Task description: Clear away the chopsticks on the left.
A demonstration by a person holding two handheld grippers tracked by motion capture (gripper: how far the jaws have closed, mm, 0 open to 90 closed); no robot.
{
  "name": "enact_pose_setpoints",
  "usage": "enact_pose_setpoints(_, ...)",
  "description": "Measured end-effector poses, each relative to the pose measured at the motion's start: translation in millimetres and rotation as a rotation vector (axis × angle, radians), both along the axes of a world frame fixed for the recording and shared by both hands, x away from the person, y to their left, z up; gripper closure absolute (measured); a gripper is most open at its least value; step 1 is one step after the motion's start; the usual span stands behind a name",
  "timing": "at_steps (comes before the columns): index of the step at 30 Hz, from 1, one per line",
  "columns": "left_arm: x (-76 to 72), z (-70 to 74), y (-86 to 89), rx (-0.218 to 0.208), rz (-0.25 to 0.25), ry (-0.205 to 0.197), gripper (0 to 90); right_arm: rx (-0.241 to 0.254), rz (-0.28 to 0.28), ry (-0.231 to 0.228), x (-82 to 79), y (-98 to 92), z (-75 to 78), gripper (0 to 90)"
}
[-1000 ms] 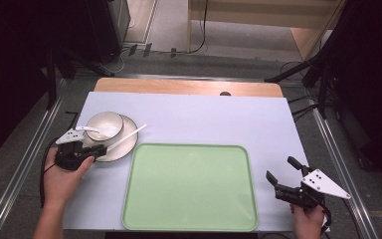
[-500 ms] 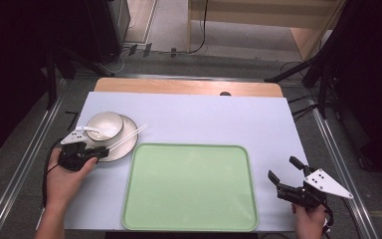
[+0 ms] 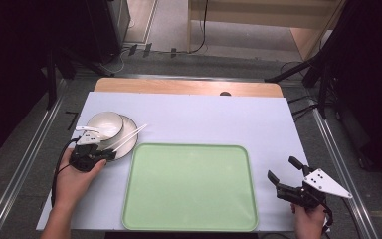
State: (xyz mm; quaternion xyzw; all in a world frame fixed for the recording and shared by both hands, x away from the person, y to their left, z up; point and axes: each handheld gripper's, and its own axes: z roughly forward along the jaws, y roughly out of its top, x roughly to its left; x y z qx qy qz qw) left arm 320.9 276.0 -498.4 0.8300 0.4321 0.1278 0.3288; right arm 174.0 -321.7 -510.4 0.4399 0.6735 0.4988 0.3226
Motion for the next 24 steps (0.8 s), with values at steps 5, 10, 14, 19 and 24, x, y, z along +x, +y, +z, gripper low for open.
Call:
enact_pose_setpoints(5,1.2,-1.7,-1.5,0.005,-0.024,0.004,83.2,-0.001,0.003,0.003,0.4,0.5,-0.3,13.0)
enact_pose_setpoints(10,1.1,-1.0,-2.0,0.017,-0.037,0.000,84.5,-0.003,0.007,0.005,0.9,1.0,-0.6,13.0)
enact_pose_setpoints(14,-2.4,5.0,-4.2,0.024,-0.053,-0.013,84.6,-0.004,0.007,0.005,0.7,1.1,-0.4,13.0)
enact_pose_setpoints(19,-11.2,17.9,-13.2,0.002,-0.092,-0.017,84.7,0.001,0.006,0.007,0.4,0.4,-0.5,13.0)
enact_pose_setpoints(24,-23.5,23.3,-30.5,-0.002,-0.132,0.002,84.7,-0.002,0.012,0.006,0.6,1.2,-0.5,13.1)
